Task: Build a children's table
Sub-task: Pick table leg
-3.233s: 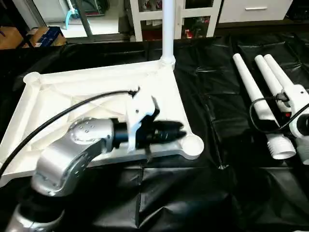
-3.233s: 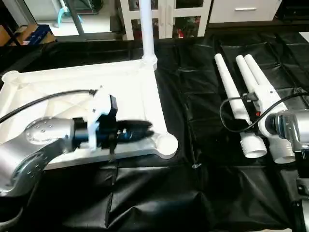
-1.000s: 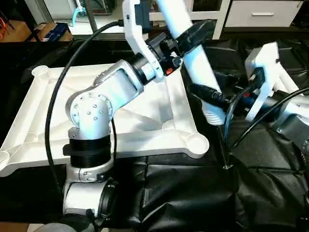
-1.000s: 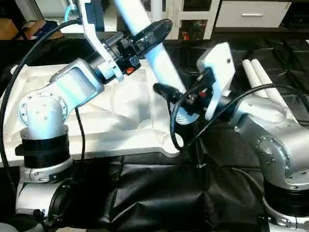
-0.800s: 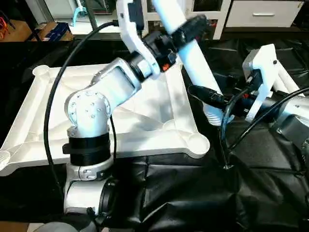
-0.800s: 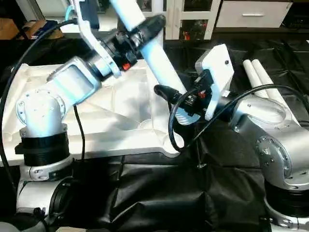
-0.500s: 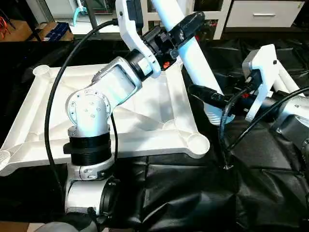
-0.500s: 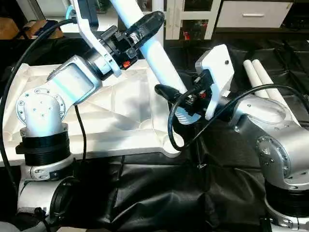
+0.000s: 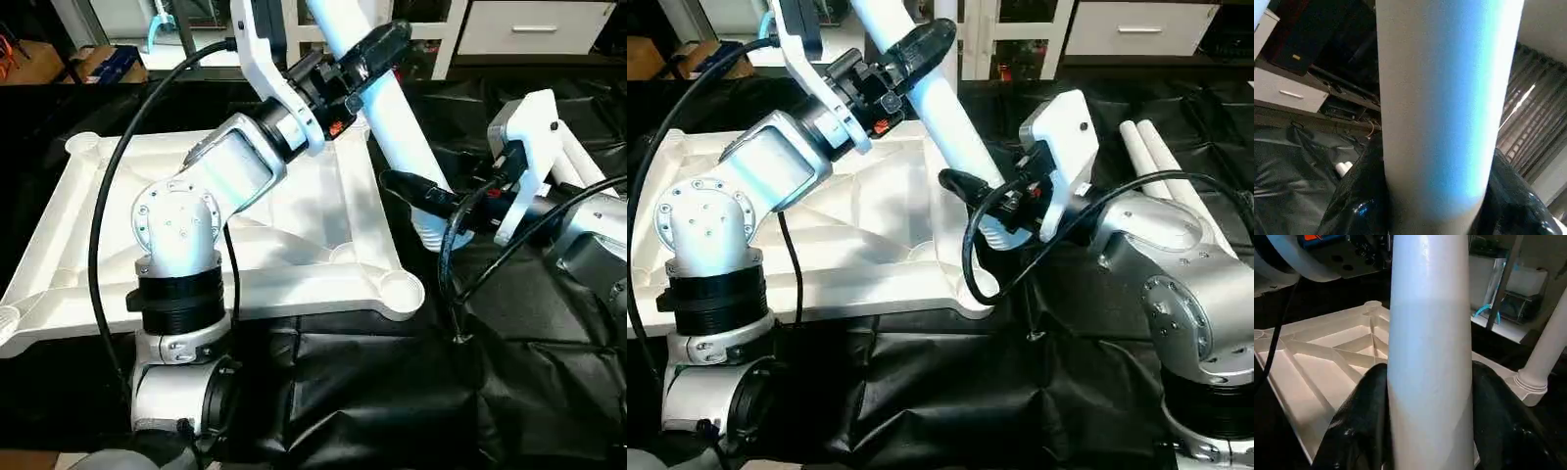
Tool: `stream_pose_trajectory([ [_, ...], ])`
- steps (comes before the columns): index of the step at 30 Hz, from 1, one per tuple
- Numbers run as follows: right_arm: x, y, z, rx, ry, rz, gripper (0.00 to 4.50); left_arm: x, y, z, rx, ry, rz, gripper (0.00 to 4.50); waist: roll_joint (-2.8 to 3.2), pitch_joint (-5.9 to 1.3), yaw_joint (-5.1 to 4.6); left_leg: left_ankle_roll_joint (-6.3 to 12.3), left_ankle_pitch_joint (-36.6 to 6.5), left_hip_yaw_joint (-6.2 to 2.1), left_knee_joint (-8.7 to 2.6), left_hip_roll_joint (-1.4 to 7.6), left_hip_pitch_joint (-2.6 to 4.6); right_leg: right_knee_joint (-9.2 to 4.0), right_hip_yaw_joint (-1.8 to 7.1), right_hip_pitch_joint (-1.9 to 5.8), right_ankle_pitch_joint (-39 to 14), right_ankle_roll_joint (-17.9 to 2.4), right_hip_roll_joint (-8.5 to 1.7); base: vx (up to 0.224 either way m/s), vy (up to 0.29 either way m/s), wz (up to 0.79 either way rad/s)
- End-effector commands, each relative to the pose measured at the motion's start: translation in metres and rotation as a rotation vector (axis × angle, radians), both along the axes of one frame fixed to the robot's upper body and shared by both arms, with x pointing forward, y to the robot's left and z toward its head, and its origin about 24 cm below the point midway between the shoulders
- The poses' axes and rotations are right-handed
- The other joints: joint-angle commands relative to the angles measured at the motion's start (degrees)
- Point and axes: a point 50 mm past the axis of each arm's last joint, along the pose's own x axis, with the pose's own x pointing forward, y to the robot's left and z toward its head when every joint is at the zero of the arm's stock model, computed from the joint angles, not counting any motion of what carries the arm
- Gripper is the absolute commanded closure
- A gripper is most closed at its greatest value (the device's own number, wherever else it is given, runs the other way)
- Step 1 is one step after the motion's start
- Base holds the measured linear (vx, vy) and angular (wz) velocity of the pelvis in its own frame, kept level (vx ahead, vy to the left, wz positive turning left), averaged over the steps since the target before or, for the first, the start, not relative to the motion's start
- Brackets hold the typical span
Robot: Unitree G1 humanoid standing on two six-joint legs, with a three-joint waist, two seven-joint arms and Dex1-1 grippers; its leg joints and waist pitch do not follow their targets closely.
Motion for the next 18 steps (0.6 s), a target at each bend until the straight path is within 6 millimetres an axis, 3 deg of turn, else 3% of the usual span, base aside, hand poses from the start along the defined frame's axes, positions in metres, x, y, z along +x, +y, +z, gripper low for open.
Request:
stream_pose_trajectory([
  [1,0.001,0.0,0.004,0.01,-0.027,-0.009,2.64,0.003,0.006,0.005,-0.008,-0.001,0.032,2.7,-1.98,-5.88,0.1,6.02,-5.8,-1.02,-3.26,1.32,0.94,-4.0,1.22,3.9,-18.9,-9.3,-1.5,0.0,0.0,0.0],
  [4,0.002,-0.002,0.006,0.044,-0.015,-0.008,1.92,0.004,0.007,0.007,-0.005,-0.004,0.033,2.7,-1.99,-5.88,0.13,6.11,-5.8,-1.02,-3.26,1.3,0.95,-4.0,1.22,3.91,-19.1,-9.3,-1.53,0.0,0.0,0.0],
  [8,0.002,-0.011,0.016,0.09,-0.017,0.005,1.76,0.005,0.006,0.011,0.048,-0.043,0.021,2.7,-1.92,-5.88,0.19,6.29,-5.6,-1.08,-3.29,1.25,1.09,-3.96,1.19,3.9,-18.9,-9.2,-1.47,0.0,0.0,0.0],
  [9,0.002,-0.011,0.017,0.093,-0.016,0.006,1.52,0.005,0.006,0.011,0.049,-0.045,0.02,2.7,-1.92,-5.93,0.17,6.32,-5.2,-1.06,-3.27,1.32,1.08,-3.85,1.2,3.91,-18.1,-9.3,-1.43,0.0,0.0,0.0],
  [12,0.001,-0.023,0.023,0.131,0.011,0.041,1.45,0.006,0.005,0.015,0.066,-0.069,0.001,2.7,-1.98,-5.91,0.14,6.84,-5.1,-0.9,-3.19,1.14,1.15,-3.88,1.21,4.03,-17.3,-10.2,-1.4,0.0,0.0,0.0],
  [13,-0.002,-0.039,0.03,0.165,0.059,0.086,1.45,0.006,0.003,0.019,0.075,-0.091,-0.018,2.7,-2.1,-5.95,0.35,7.39,-5.2,-0.76,-3.1,1.11,1.46,-3.95,1.31,3.96,-17.2,-10.8,-1.29,0.0,0.0,0.0],
  [14,-0.002,-0.039,0.03,0.165,0.059,0.086,1.45,0.006,0.003,0.019,0.075,-0.091,-0.018,2.7,-1.96,-6.05,0.63,7.45,-5.0,-0.87,-3.08,1.34,1.61,-3.8,1.35,3.98,-16.9,-11.1,-1.43,0.0,0.0,0.0],
  [17,-0.005,-0.065,0.04,0.239,0.156,0.149,1.45,0.006,0.0,0.023,0.084,-0.113,-0.041,2.7,-2.2,-6.19,0.57,8.81,-3.1,-0.83,-2.82,1.16,1.05,-3.5,1.23,4.37,-14.4,-12.4,-1.39,0.0,0.0,0.0],
  [18,-0.005,-0.065,0.04,0.239,0.156,0.149,1.45,0.006,0.0,0.023,0.084,-0.113,-0.041,2.7,-2.2,-6.26,0.65,9.09,-3.0,-0.85,-2.76,1.15,1.11,-3.5,1.23,4.42,-14.5,-12.6,-1.5,0.0,0.0,0.0],
])
